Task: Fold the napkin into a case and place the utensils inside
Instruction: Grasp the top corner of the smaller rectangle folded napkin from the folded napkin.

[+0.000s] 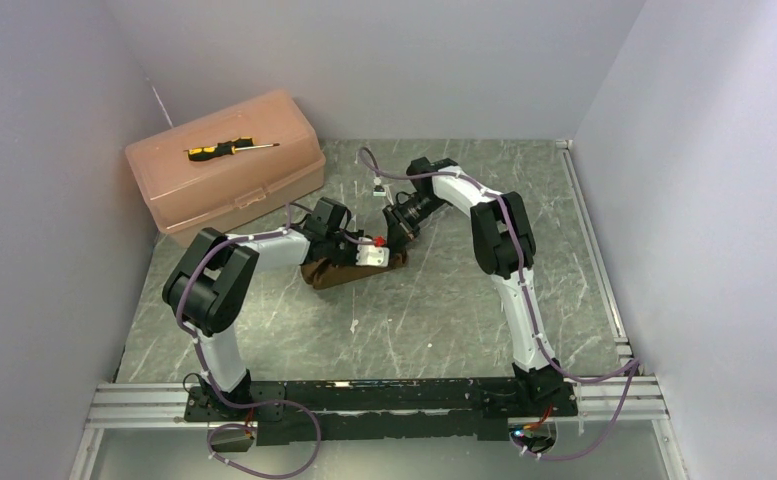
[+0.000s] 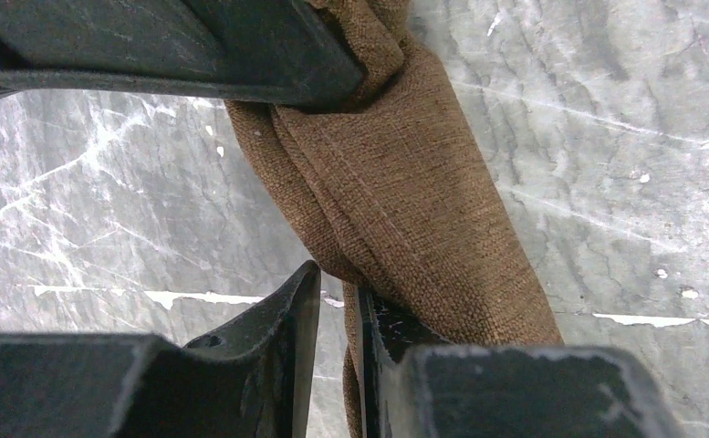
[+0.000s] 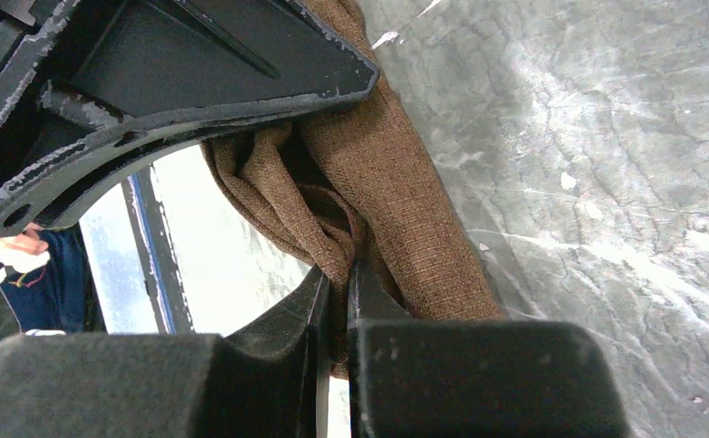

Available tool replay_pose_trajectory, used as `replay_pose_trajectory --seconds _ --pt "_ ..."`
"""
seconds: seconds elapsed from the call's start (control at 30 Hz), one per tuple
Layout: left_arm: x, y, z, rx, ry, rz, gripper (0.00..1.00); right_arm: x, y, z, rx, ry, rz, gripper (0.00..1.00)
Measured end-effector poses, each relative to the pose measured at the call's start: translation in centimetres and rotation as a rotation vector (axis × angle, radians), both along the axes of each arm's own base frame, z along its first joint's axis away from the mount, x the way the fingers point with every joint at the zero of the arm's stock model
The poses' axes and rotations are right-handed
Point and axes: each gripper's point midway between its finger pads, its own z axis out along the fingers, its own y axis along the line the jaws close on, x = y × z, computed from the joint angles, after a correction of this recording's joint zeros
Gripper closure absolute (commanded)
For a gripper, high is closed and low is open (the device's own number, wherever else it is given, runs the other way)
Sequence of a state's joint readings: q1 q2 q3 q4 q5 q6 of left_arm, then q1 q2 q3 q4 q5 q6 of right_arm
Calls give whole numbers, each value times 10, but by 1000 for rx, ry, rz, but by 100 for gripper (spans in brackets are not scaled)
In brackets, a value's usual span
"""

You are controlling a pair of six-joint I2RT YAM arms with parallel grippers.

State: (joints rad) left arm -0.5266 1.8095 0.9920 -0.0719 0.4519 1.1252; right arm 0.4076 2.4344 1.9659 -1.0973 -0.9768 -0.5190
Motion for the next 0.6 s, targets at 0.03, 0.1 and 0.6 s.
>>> replay_pose_trajectory --seconds 0.03,0.1,0.6 --pt "0 0 0 1 -4 -6 74 1 0 0 -1 -3 -1 100" --pt "0 0 0 2 -7 -14 74 1 -1 -1 -10 -2 -3 100" --pt "34 -13 40 -93 -28 146 72 5 -7 -18 -42 106 -55 100"
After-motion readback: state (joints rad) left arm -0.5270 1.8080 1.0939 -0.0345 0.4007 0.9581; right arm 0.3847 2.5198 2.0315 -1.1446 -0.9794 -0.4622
